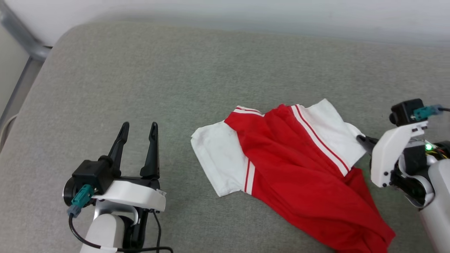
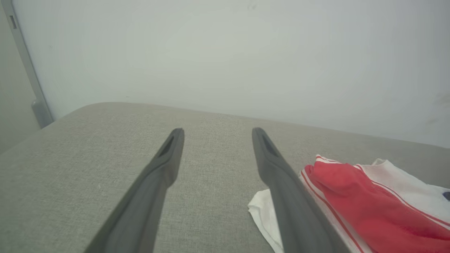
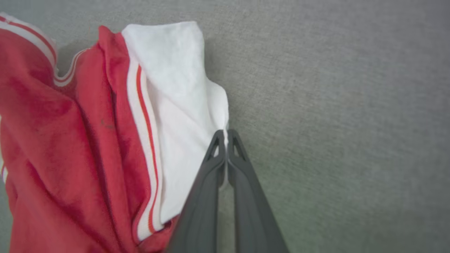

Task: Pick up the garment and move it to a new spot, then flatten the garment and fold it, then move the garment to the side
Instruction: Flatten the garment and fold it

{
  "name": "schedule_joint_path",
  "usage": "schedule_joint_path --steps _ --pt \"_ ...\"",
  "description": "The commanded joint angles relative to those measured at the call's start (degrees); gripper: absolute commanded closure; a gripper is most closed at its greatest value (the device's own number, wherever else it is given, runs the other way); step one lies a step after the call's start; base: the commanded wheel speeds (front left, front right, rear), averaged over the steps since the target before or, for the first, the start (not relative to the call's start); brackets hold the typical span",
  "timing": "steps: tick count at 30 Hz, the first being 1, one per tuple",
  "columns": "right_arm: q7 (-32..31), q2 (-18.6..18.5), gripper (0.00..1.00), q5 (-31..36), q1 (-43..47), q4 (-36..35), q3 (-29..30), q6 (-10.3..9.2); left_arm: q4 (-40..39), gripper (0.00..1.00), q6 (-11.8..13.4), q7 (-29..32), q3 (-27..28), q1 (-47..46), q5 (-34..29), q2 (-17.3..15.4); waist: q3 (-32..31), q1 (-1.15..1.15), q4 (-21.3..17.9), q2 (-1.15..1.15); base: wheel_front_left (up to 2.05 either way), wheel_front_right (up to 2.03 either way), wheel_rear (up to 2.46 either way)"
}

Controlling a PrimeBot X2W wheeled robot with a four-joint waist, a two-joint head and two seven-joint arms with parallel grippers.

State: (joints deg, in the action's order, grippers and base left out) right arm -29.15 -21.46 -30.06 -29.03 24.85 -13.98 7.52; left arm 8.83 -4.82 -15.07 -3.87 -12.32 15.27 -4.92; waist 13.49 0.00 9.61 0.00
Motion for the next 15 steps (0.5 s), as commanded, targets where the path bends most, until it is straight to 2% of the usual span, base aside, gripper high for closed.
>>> schedule_joint_path --steps 1,8,15 --pt "1.02 0.16 1.0 1.07 2.19 -0.64 1.93 -0.06 0.27 0.0 0.04 -0.12 0.3 0.91 -0.64 -0.38 -1.88 0.0 -2.35 0.0 0.0 0.0 0.0" --pt "3.33 2.94 1.0 6.02 12.19 -2.13 13.53 -0.06 1.19 0.0 0.31 -0.12 0.93 2.81 -0.8 -0.56 -4.12 0.0 -5.32 0.0 0.0 0.0 0.0" --pt "2.73 10.25 1.0 10.62 24.71 -4.39 23.28 -0.06 2.4 0.0 0.92 0.12 1.1 5.14 -0.2 -0.78 -5.93 0.0 -6.15 0.0 0.0 0.0 0.0"
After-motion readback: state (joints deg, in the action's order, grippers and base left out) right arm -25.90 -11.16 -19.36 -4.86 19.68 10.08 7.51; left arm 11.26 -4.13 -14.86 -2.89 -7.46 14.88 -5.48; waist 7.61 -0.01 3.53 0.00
